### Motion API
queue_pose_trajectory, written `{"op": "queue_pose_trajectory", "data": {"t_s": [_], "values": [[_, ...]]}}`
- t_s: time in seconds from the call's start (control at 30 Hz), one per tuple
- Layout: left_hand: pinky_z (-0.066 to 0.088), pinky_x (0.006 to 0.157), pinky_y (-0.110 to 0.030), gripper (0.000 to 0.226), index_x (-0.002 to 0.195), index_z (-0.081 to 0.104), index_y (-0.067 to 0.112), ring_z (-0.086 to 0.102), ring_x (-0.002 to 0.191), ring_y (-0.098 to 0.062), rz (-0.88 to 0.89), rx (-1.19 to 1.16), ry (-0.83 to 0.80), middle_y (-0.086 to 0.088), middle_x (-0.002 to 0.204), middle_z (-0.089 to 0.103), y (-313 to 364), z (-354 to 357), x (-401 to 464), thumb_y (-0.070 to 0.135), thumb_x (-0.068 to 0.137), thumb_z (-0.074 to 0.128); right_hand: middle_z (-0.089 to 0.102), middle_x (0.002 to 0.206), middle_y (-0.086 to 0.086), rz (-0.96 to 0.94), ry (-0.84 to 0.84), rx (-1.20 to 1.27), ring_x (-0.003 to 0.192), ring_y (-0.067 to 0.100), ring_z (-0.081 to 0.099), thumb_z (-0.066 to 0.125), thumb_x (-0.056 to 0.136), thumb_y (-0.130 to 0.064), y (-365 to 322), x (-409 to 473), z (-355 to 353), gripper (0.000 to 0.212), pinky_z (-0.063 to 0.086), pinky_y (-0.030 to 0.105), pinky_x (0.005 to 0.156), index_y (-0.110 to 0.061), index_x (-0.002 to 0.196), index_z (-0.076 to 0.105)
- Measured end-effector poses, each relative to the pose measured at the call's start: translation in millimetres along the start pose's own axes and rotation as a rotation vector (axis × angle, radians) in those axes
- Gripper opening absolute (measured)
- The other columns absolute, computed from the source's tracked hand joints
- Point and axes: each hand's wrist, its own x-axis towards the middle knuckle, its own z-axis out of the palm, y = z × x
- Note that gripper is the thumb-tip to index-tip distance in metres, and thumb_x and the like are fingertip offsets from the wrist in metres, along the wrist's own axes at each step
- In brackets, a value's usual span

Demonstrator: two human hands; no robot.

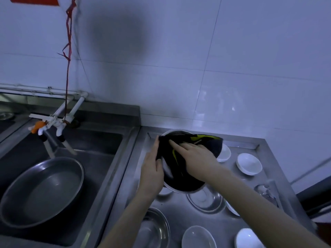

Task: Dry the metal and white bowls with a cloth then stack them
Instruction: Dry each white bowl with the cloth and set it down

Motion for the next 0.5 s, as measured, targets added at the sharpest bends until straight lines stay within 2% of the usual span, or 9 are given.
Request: {"op": "queue_pose_trajectory", "data": {"t_s": [0.07,0.13,0.2,0.27,0.3,0.33,0.4,0.43,0.5], "values": [[0.031,0.102,-0.012,0.060,0.151,0.028,0.045,0.042,0.117,0.020,-0.018,-0.067,0.013,0.037,0.122,0.044,1,3,1,0.012,0.101,0.036,0.031,0.155,-0.004,-0.086,0.044,0.133,0.144,0.016,0.023,0.044,0.091,-0.016,-14,3,4,0.067,0.025,0.037,0.113,-0.030,0.152,0.019],[0.035,0.109,-0.025,0.054,0.146,0.030,0.056,0.044,0.122,0.012,-0.043,-0.117,0.039,0.037,0.125,0.047,1,1,6,0.028,0.100,0.036,0.044,0.147,-0.001,-0.169,0.019,0.368,0.136,0.019,0.037,0.044,0.089,-0.007,-24,-1,6,0.059,0.032,0.037,0.111,-0.026,0.145,0.039],[0.036,0.116,-0.036,0.053,0.142,0.031,0.060,0.044,0.133,0.000,-0.070,-0.134,0.082,0.025,0.141,0.047,0,-5,6,0.023,0.104,0.036,0.060,0.130,-0.001,-0.181,-0.073,0.521,0.118,0.020,0.054,0.041,0.087,-0.004,-24,-10,5,0.055,0.043,0.035,0.100,-0.030,0.135,0.051],[0.036,0.116,-0.043,0.058,0.140,0.032,0.061,0.045,0.136,-0.016,-0.075,-0.118,0.078,0.005,0.148,0.048,-2,-8,4,0.015,0.106,0.036,0.064,0.120,-0.002,-0.124,-0.148,0.469,0.106,0.021,0.059,0.039,0.087,-0.009,-16,-19,5,0.050,0.049,0.036,0.091,-0.038,0.126,0.054],[0.037,0.115,-0.043,0.060,0.139,0.031,0.063,0.046,0.135,-0.017,-0.071,-0.106,0.062,0.003,0.147,0.049,-2,-8,2,0.014,0.105,0.036,0.065,0.116,-0.003,-0.110,-0.165,0.385,0.102,0.022,0.060,0.039,0.088,-0.012,-9,-21,5,0.046,0.050,0.036,0.087,-0.038,0.122,0.056],[0.038,0.114,-0.036,0.062,0.138,0.031,0.063,0.047,0.133,-0.010,-0.064,-0.087,0.043,0.009,0.146,0.050,-1,-7,0,0.012,0.105,0.036,0.066,0.113,-0.003,-0.108,-0.147,0.294,0.100,0.023,0.060,0.038,0.088,-0.015,-2,-23,6,0.041,0.049,0.035,0.084,-0.036,0.118,0.059],[0.036,0.105,-0.013,0.065,0.137,0.030,0.060,0.043,0.125,0.014,-0.032,-0.025,0.017,0.031,0.138,0.044,3,-6,0,0.005,0.103,0.036,0.068,0.106,-0.005,-0.128,-0.001,0.126,0.093,0.025,0.062,0.030,0.086,-0.024,6,-24,7,0.041,0.044,0.030,0.072,-0.029,0.108,0.065],[0.033,0.101,-0.005,0.067,0.139,0.029,0.057,0.041,0.121,0.021,-0.014,0.001,0.016,0.036,0.135,0.041,5,-5,1,0.002,0.102,0.036,0.069,0.103,-0.005,-0.129,0.087,0.024,0.086,0.026,0.064,0.027,0.081,-0.028,9,-23,8,0.046,0.042,0.029,0.066,-0.025,0.103,0.067],[0.031,0.100,-0.002,0.067,0.144,0.030,0.048,0.042,0.122,0.018,0.015,0.029,0.010,0.031,0.136,0.044,7,-1,0,-0.002,0.100,0.036,0.068,0.112,-0.003,-0.032,0.150,-0.031,0.082,0.026,0.066,0.028,0.072,-0.032,14,-19,7,0.052,0.047,0.031,0.068,-0.024,0.107,0.067]]}}
